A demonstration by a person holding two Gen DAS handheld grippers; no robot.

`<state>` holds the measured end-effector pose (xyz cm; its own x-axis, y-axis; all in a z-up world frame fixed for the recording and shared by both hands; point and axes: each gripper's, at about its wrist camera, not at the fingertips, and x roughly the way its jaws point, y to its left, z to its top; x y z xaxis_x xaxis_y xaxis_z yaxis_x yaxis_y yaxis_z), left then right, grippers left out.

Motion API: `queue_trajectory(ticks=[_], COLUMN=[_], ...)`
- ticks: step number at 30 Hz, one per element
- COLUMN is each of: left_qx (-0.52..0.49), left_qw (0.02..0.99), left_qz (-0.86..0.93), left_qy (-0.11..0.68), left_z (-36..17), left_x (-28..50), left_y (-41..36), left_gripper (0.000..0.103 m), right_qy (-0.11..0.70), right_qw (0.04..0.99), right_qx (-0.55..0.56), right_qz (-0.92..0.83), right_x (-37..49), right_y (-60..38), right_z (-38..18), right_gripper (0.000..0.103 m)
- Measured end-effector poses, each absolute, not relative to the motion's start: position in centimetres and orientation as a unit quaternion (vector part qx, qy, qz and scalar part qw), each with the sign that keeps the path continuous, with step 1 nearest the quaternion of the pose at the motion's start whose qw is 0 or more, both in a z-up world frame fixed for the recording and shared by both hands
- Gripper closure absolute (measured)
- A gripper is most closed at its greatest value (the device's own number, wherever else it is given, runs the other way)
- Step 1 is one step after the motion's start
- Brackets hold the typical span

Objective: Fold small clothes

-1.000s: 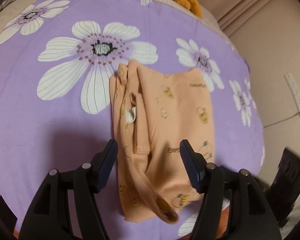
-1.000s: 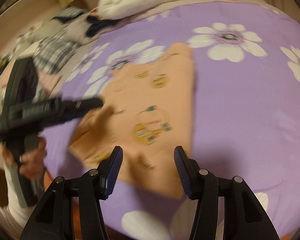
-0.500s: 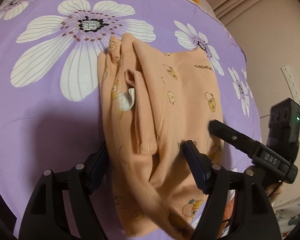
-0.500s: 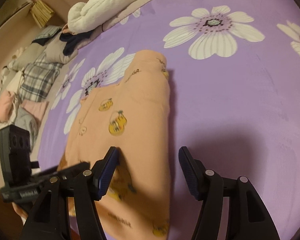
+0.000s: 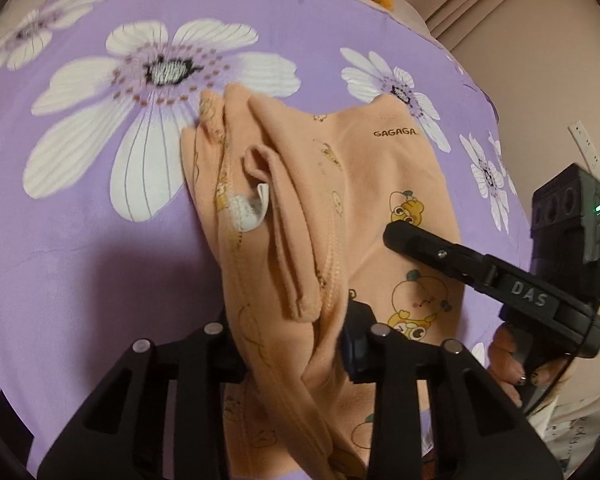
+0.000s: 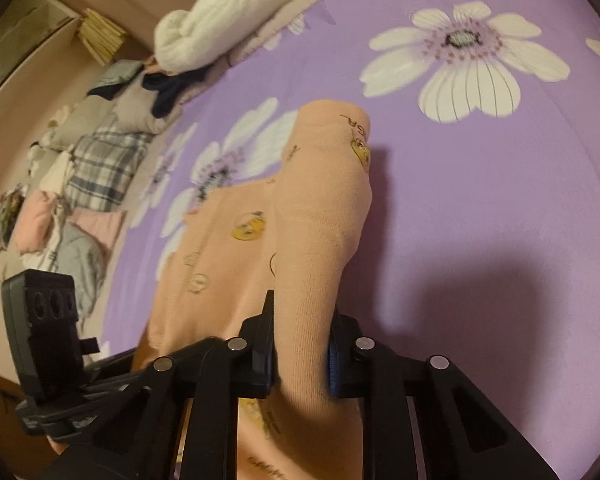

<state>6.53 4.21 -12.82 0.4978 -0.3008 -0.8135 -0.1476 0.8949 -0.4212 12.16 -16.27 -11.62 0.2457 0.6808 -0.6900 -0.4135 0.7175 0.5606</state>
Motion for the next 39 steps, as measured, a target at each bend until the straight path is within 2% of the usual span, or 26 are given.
queue_trajectory(ticks=[5,12,28,33,37,39], left_qx=[-0.179,-0.173,-0.165,-0.168,-0.181,-0.179], left_qw=[0.862,0.876,0.853,0.851,0.848,0.848], left_qz=[-0.034,-0.041,-0.008,-0.003,0.004,0.005], left_qy=[0.473,0.449,0.495,0.497,0.499,0.499], left_z=[-10.0,-7.9,-12.6,-13.3,-13.4,-13.2], left_x=[6.4,7.8,12.2,12.1,11.8,11.4], left_y=[2.0,0.8,0.3,0.4,0.8,0.8], left_gripper=[0.071,0.071,0.07,0.063,0.056,0.051], right_qy=[0.468,0.439,0.49,0.511,0.524,0.524], right_qw=[0.799,0.815,0.799,0.792,0.787,0.794], right_qx=[0.112,0.109,0.095,0.106,0.125,0.116], right_qz=[0.36,0.361,0.335,0.317,0.302,0.286], right_x=[11.6,13.0,17.0,17.5,17.6,17.2], right_y=[-17.1,-18.4,-17.7,-18.1,-18.9,-19.1], right_z=[-8.5,-6.3,-10.4,-11.6,-12.0,-11.9], right_gripper=[0.082,0.082,0.082,0.082,0.076,0.063])
